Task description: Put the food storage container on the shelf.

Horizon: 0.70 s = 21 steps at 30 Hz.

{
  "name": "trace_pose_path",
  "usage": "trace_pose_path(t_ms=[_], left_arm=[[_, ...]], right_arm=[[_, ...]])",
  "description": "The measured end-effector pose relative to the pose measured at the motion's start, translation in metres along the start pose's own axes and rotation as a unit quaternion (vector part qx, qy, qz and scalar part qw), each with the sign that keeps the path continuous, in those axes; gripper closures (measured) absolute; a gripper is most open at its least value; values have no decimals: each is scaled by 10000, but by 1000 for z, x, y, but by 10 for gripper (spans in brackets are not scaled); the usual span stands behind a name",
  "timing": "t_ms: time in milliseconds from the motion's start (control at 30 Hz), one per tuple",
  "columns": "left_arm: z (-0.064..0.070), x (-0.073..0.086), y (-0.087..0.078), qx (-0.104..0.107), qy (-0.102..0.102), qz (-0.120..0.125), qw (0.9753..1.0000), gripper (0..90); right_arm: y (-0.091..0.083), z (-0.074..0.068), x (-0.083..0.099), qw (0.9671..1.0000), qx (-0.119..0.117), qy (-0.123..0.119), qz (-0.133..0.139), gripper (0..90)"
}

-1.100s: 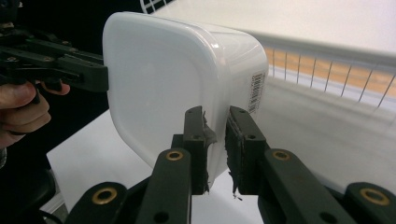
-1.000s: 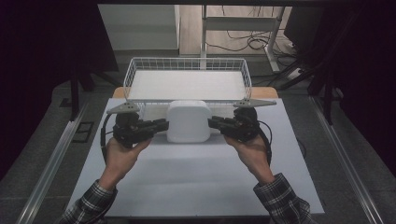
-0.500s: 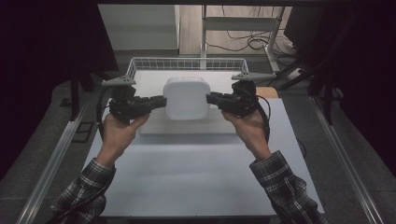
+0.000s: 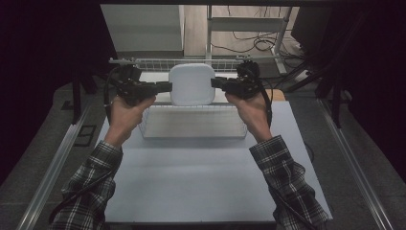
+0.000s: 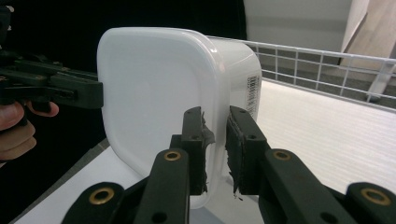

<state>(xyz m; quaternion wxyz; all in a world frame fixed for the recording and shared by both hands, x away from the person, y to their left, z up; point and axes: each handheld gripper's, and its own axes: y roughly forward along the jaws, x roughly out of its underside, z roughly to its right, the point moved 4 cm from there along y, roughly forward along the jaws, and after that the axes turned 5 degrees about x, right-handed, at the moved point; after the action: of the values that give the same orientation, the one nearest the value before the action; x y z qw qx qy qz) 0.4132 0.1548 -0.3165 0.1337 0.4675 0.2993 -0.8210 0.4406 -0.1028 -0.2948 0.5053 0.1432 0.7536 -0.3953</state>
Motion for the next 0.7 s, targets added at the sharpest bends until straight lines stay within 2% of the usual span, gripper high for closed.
trace_pose_path(t_ms=[100, 200, 433, 633, 700], left_arm=[[-7, -2, 9, -56, -121, -31, 9999, 790], [-11, -2, 13, -91, -139, -55, 9998, 783], [-14, -5, 24, -8, -264, -11, 9996, 647], [-12, -10, 29, -15, -187, -47, 9998, 571], [-12, -9, 34, -124, -138, -112, 9998, 519]], right_arm=[[7, 6, -3, 9999, 71, 71, -73, 769], [10, 8, -3, 9998, 92, 85, -122, 769], [18, 14, -4, 9993, 237, 144, -248, 718], [23, 17, -5, 9991, 253, 186, -290, 648], [27, 18, -5, 9988, 292, 169, -345, 607]])
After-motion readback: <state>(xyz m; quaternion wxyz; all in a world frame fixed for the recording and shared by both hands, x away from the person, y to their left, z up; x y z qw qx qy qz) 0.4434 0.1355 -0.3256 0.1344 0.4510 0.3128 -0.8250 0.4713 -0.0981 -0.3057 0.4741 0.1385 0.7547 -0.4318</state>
